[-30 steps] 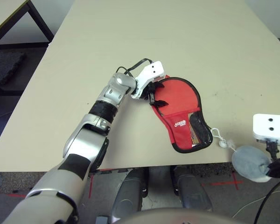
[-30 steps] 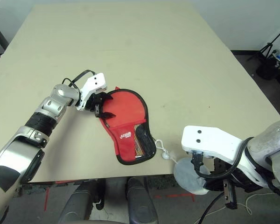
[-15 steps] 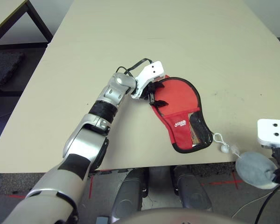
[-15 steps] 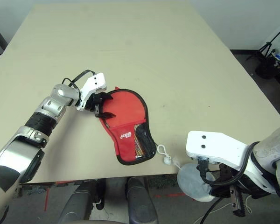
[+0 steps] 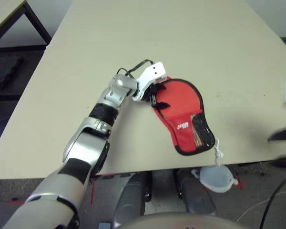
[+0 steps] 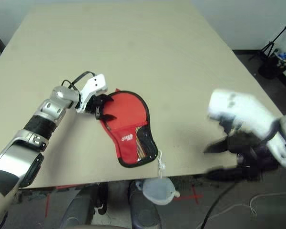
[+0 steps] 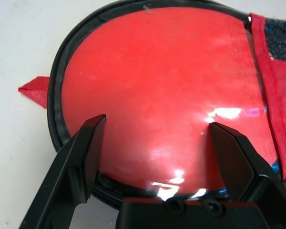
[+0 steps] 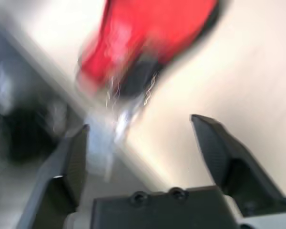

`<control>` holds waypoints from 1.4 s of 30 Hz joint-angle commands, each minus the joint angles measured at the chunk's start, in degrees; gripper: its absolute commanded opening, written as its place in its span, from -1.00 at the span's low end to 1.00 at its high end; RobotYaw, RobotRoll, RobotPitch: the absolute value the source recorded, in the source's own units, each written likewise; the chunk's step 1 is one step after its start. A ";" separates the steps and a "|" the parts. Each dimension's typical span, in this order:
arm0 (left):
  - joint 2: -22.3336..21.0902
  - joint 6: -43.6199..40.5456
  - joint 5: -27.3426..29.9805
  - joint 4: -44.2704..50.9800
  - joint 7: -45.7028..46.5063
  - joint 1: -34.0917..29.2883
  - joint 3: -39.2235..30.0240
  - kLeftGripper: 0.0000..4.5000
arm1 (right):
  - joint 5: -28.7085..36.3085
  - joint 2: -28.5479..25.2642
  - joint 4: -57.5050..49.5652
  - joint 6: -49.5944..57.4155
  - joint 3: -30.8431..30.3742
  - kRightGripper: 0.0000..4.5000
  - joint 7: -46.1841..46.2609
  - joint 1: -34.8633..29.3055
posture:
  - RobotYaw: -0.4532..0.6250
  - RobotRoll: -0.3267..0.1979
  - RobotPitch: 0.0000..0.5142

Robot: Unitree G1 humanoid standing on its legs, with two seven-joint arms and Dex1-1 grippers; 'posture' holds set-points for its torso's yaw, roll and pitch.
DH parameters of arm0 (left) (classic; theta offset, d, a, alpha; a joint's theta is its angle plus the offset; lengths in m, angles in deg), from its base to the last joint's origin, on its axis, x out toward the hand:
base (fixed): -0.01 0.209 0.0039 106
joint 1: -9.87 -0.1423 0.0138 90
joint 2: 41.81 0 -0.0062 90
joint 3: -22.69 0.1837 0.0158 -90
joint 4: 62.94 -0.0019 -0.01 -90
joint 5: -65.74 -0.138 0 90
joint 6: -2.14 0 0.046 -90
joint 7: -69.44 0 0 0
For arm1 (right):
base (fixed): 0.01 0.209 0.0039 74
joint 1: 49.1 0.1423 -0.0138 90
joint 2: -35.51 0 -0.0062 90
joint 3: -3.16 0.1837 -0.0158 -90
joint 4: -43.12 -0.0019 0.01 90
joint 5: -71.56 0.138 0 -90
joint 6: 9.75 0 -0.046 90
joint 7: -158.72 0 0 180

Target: Store the ping-pong paddle in its case and zip it.

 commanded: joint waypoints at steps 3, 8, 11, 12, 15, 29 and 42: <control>2.20 -3.40 4.05 1.34 4.07 0.75 -4.13 1.00 | -9.48 18.69 11.56 -3.42 0.67 0.99 24.25 7.42 | -0.44 0.25 -0.22; 3.20 -3.34 6.54 1.27 9.42 1.82 -7.80 1.00 | -13.67 29.55 15.20 -12.99 4.24 0.99 36.27 5.87 | -0.42 0.25 -0.21; 4.01 -2.43 7.49 0.61 12.93 2.38 -9.89 1.00 | -15.52 32.91 17.70 -19.25 5.56 0.99 41.09 5.06 | -0.41 0.25 -0.21; 4.31 -1.95 7.90 0.44 14.38 2.55 -10.71 1.00 | -16.03 33.94 18.42 -21.50 6.13 0.99 42.57 4.74 | -0.41 0.25 -0.21; 5.10 -0.22 9.19 -0.20 19.25 3.11 -13.62 1.00 | -17.47 36.40 20.83 -28.16 7.75 0.99 46.89 4.01 | -0.39 0.25 -0.19; 3.24 15.03 10.42 0.52 51.11 -6.08 -27.79 1.00 | -20.53 38.11 35.09 -54.62 14.37 0.99 57.15 -1.62 | -0.30 0.25 -0.15; -2.40 21.43 10.36 -3.79 59.60 -13.28 -30.23 1.00 | -22.09 33.12 51.18 -69.27 14.10 0.99 56.65 -0.51 | -0.26 0.25 -0.06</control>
